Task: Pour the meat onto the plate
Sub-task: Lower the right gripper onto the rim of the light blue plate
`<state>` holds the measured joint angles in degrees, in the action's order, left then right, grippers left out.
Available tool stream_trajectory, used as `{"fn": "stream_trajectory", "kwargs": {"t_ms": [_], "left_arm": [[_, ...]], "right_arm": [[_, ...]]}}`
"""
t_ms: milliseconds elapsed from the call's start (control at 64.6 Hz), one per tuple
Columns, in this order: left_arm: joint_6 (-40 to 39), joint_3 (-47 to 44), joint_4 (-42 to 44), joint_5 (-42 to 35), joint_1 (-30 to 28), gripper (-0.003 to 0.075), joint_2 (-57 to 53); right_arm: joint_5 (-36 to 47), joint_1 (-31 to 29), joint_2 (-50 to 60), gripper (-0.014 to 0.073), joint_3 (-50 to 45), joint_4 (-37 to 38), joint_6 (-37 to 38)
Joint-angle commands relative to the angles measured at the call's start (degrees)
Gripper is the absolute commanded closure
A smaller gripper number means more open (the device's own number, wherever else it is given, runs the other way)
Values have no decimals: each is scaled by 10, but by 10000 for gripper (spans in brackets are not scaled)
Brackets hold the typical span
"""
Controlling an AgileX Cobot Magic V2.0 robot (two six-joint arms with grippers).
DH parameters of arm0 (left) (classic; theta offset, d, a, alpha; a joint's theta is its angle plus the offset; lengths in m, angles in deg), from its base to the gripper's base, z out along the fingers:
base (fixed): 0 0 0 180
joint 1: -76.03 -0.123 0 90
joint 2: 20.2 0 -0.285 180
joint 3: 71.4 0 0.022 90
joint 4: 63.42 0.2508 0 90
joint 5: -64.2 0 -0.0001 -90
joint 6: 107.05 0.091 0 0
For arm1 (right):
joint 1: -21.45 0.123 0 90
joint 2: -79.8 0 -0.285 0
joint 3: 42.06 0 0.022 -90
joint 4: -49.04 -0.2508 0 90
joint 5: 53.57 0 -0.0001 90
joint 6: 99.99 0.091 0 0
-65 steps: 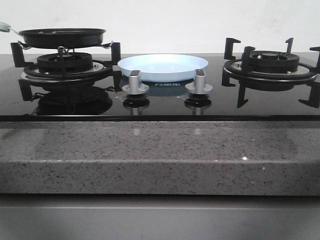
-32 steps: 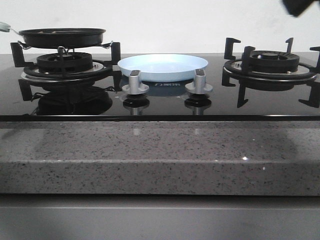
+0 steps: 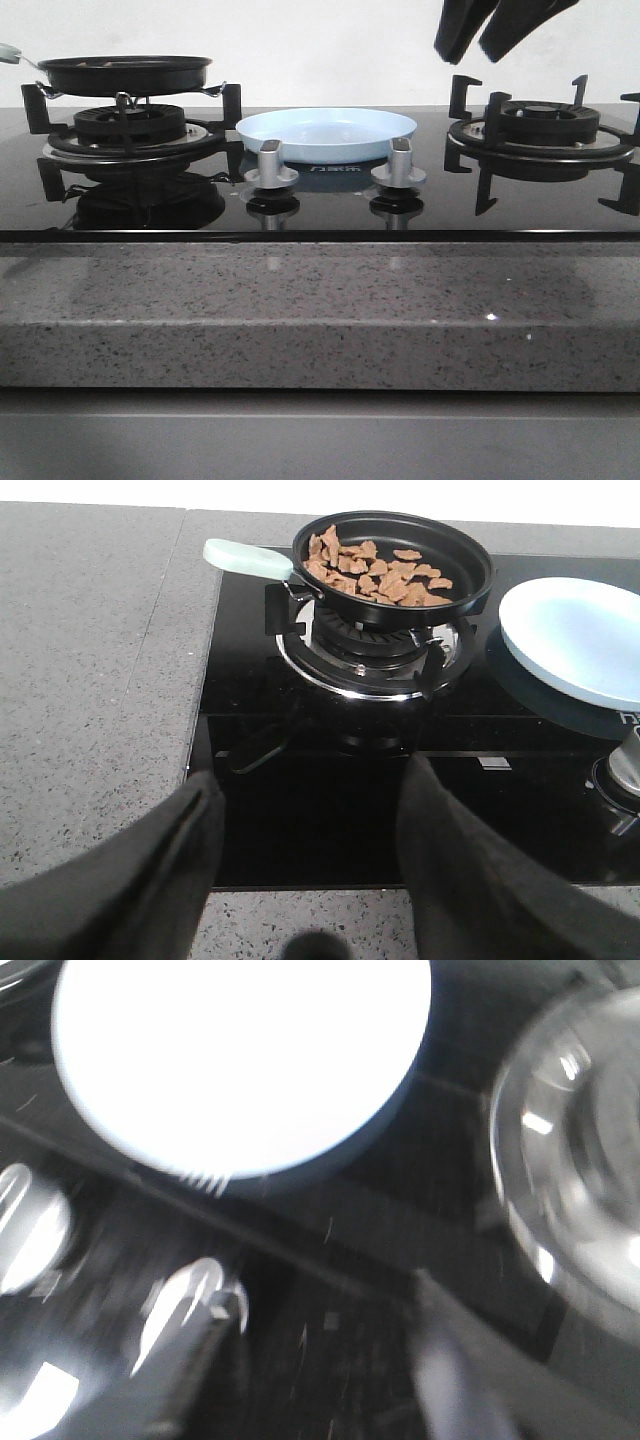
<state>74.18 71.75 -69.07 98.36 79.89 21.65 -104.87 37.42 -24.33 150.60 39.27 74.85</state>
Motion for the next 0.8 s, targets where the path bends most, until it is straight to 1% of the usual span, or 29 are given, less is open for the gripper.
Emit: {"fn": "stream_trajectory", "kwargs": {"t_ms": [0, 186, 402, 541, 789], "left_arm": [[-1, 15, -5, -44, -1, 337, 4], [-1, 15, -5, -44, -1, 337, 4], [-1, 15, -5, -44, -1, 337, 4], [-1, 15, -5, -44, -1, 337, 4], [-1, 15, -5, -44, -1, 337, 4]], "right_arm": [[-7, -16, -17, 242, 68, -6, -7], [-49, -26, -98, 242, 165, -10, -8], [-76, -32, -186, 242, 275, -21, -8], [-84, -35, -230, 243, 327, -51, -8], [-98, -35, -281, 244, 375, -84, -9]]}}
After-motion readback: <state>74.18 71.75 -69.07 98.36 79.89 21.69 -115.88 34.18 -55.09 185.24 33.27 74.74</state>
